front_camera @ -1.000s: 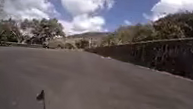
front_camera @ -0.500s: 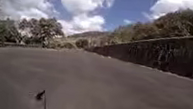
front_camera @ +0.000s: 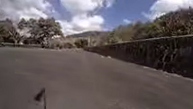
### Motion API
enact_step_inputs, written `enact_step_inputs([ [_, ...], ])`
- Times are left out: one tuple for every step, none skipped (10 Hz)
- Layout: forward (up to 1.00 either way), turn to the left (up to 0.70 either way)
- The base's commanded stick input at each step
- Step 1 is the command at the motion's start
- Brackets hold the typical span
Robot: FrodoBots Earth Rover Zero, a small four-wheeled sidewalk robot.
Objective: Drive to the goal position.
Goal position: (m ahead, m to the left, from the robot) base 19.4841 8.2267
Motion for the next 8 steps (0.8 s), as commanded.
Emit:
enact_step_inputs([
  [0.7,0.05],
  [0.7,0.04],
  [0.7,0.03],
  [0.7,0.02],
  [0.7,0.02],
  [0.7,0.02],
  [0.7,0.02],
  [0.7,0.02],
])
